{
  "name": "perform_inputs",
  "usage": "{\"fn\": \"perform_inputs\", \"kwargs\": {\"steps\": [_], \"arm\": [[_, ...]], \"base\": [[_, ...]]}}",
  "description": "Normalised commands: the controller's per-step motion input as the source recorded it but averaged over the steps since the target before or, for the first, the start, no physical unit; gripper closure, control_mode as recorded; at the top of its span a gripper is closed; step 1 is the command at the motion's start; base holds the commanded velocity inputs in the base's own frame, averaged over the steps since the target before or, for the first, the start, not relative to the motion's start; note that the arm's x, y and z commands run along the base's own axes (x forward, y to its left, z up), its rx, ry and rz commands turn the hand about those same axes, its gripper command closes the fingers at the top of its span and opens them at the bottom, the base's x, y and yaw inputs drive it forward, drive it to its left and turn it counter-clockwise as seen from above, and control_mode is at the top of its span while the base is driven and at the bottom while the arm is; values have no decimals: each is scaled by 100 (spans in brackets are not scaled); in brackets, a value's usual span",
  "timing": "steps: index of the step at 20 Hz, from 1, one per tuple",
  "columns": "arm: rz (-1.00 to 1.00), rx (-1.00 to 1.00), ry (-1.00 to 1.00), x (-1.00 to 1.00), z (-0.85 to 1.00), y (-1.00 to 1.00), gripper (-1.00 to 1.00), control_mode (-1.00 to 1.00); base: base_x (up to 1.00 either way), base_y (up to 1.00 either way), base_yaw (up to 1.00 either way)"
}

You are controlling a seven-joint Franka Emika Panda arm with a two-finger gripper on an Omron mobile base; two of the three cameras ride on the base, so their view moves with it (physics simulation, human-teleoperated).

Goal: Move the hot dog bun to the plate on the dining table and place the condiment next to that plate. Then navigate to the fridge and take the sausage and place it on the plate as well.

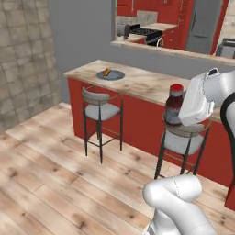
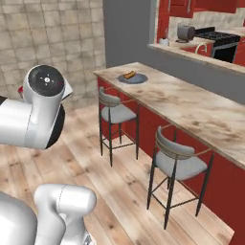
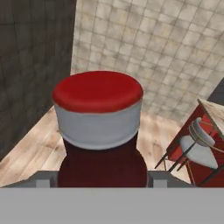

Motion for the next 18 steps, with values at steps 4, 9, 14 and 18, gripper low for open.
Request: {"fn": "perform_inputs", "kwargs": {"steps": [4, 9, 14, 18], "arm": [[0, 0, 0, 0, 0, 0, 100, 100], [0, 0, 0, 0, 0, 0, 100, 100], [0, 0, 0, 0, 0, 0, 100, 100], [0, 0, 0, 0, 0, 0, 100, 100]], "base": [[88, 99, -53], [75, 92, -54], [66, 78, -54], [73, 71, -53]]}}
